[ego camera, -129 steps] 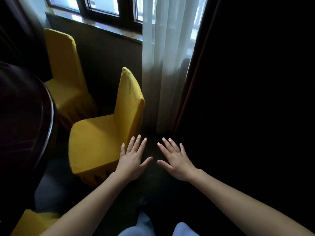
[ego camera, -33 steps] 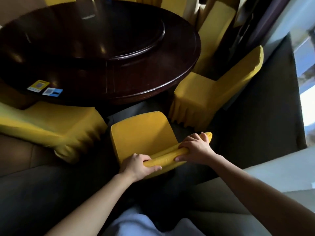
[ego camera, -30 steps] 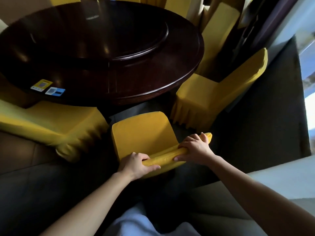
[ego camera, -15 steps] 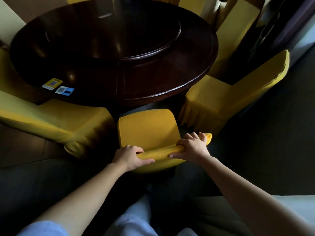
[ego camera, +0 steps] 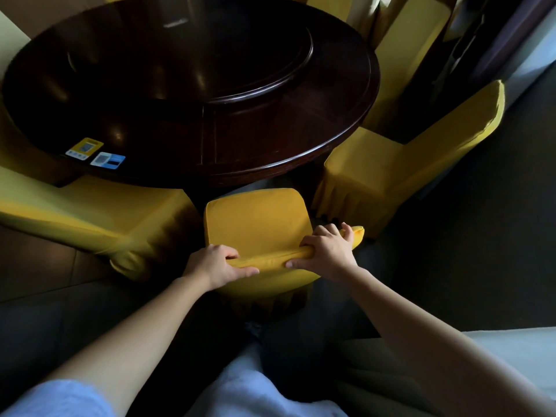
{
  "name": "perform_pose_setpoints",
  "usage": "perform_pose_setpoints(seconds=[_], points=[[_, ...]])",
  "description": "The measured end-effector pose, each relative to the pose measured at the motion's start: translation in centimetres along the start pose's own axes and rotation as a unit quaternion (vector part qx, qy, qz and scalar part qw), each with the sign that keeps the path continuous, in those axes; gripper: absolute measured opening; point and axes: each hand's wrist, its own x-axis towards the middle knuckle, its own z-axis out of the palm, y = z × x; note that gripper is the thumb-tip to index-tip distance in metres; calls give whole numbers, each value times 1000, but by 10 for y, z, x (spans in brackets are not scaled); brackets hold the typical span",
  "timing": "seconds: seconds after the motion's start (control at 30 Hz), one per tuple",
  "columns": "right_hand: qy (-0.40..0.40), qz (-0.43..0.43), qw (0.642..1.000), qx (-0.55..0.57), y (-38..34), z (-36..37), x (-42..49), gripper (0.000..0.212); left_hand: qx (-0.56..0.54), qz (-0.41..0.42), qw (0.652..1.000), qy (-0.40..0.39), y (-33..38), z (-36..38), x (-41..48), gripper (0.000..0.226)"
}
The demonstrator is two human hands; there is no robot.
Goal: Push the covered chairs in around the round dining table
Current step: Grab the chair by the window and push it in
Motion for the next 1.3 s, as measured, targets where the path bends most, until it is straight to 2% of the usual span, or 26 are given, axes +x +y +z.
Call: perform_pose_setpoints(seconds=[0.1, 0.27, 0.4, 0.5, 0.67, 0.73, 0.83, 0.97, 1.1, 1.23, 1.3], points=[[0, -3, 1000, 4, -4, 7, -10, 97, -5, -1, 1000, -15, -5, 6, -7, 74], [57, -9, 998, 26, -6, 18, -13, 101, -20, -26, 999, -4, -9, 11, -13, 73], [65, -19, 997, 33, -7, 20, -2, 101, -5, -33, 999, -18, -14, 11, -11, 81], [45, -13, 998, 32, -7, 15, 10, 102, -5, -36, 999, -33, -13, 3, -3, 79], [19, -1, 1000, 23, -21, 8, 36, 85, -55, -61, 996, -40, -23, -16, 18, 109], [22, -3, 1000, 18, -23, 9, 46, 84, -62, -64, 995, -37, -29, -21, 27, 113], [19, 2, 1000, 22, -21, 6, 66, 86, -72, -59, 995, -33, -32, -28, 44, 109], [3, 6, 1000, 16, -16, 2, 94, 81, -66, -65, 995, -41, -31, -39, 69, 88], [-19, 6, 1000, 7, -13, -5, 116, 79, -64, -67, 995, -35, -32, -45, 90, 98], [-62, 2, 998, 8, -9, -12, 130, 87, -57, -54, 996, -51, -32, -51, 103, 94], [-80, 7, 997, 11, -8, -15, 137, 83, -56, -46, 995, -62, -31, -56, 108, 88]])
